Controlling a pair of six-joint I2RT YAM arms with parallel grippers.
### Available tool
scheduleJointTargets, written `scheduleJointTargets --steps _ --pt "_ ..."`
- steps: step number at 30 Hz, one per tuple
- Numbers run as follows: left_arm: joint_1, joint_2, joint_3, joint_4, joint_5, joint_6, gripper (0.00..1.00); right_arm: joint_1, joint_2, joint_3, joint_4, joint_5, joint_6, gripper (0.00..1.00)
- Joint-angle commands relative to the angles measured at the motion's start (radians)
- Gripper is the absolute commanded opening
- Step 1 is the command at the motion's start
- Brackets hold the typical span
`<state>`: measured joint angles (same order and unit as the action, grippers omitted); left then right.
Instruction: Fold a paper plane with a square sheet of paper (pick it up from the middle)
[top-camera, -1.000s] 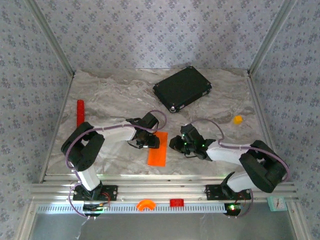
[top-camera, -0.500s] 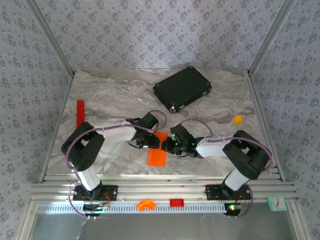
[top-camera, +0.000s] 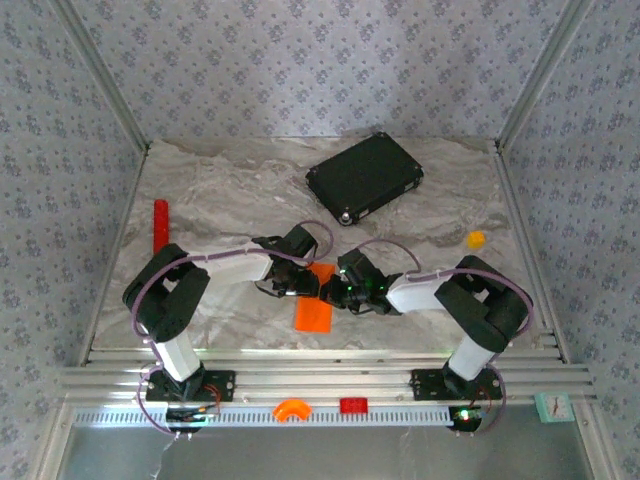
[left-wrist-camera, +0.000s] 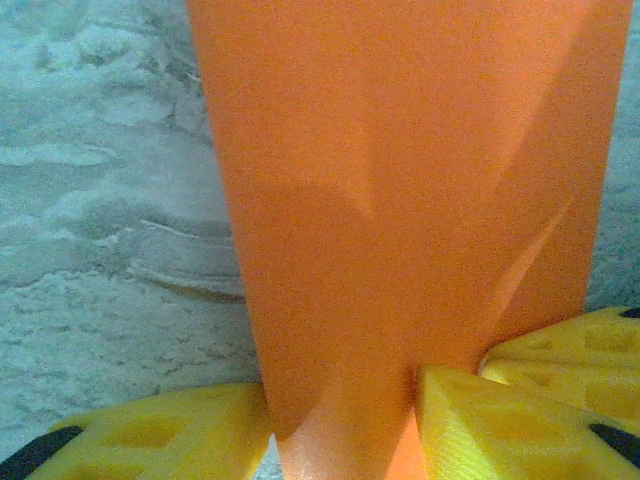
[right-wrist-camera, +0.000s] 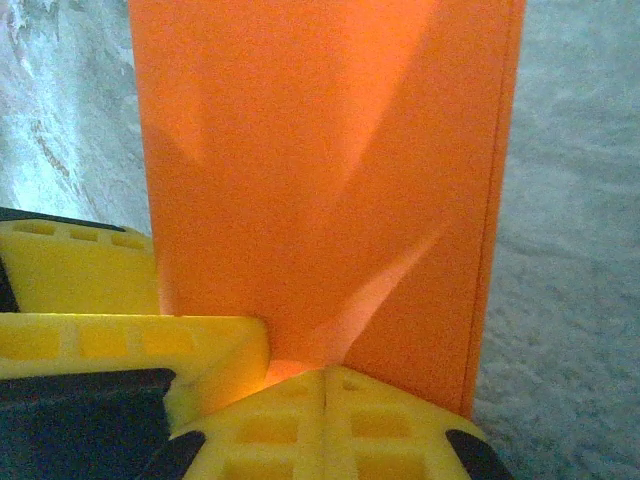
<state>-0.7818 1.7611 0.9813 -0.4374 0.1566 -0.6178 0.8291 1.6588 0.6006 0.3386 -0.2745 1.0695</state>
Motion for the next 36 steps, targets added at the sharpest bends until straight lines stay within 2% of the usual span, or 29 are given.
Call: scheduleJointTargets --steps 1,10,18,24,28,36 --pt "-0.003 0.112 -0.048 0.089 -0.052 0.021 0.49 0.012 0.059 -0.056 -0.096 0.024 0.021 0.00" --pt "-0.004 0.087 -0.041 0.073 -0.051 0.020 0.49 0.008 0.064 -0.063 -0.121 0.028 0.013 0.00" --pt "-0.003 -0.005 -0.051 0.066 -0.049 0.009 0.50 -0.019 0.052 -0.058 -0.179 0.008 -0.024 0.00" --pt "0.011 -0.183 -0.066 0.062 -0.046 -0.040 0.56 -0.087 0.032 -0.030 -0.300 -0.057 -0.136 0.00" --pt "0.058 -0.274 -0.086 0.089 -0.018 -0.068 0.57 -0.145 0.009 -0.001 -0.425 -0.085 -0.248 0.00" --pt "0.095 -0.321 -0.144 0.242 0.128 -0.137 0.44 -0.263 -0.019 0.041 -0.598 -0.139 -0.433 0.00"
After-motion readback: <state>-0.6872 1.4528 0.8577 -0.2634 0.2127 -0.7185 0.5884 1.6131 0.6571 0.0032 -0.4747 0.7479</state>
